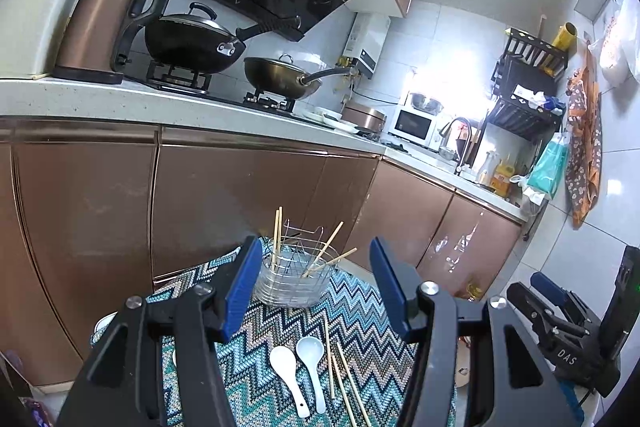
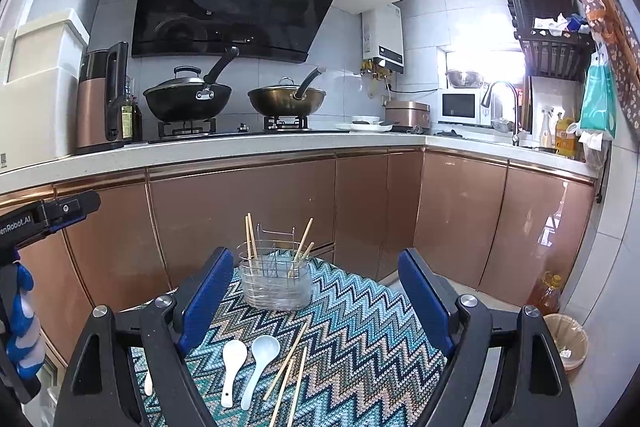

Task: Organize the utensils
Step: 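Raise both tools up and away from the wire rack, then lower the left tool to a white spoon while the right tool lowers to a chopstick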

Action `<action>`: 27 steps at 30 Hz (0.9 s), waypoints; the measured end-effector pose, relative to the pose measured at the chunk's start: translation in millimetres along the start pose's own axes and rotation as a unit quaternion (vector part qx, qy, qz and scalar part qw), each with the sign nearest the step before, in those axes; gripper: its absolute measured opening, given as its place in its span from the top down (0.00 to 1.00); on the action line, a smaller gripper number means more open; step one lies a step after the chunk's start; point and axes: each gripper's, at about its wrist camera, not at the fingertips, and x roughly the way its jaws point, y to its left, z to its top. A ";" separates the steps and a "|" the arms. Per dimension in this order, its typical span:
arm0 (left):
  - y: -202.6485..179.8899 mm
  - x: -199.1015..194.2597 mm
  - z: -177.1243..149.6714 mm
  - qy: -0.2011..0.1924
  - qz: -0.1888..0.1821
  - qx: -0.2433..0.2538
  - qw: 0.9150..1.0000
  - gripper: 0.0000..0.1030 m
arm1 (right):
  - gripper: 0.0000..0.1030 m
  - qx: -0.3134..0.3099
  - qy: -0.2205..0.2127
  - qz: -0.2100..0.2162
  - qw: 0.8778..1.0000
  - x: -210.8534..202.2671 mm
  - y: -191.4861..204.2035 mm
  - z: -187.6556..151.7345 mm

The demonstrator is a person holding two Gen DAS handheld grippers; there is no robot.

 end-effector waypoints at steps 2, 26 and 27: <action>-0.2 -1.0 1.5 -0.002 0.000 0.000 1.000 0.48 | 0.19 -0.003 0.000 0.000 1.000 -0.3 0.2 0.5; 17.5 56.8 -20.6 0.072 0.024 -0.018 0.997 0.48 | 0.19 0.016 0.099 0.017 0.995 59.7 -12.2 -35.3; 19.3 59.3 -22.3 0.075 0.025 -0.020 0.997 0.48 | 0.19 0.018 0.106 0.018 0.994 63.9 -12.6 -37.4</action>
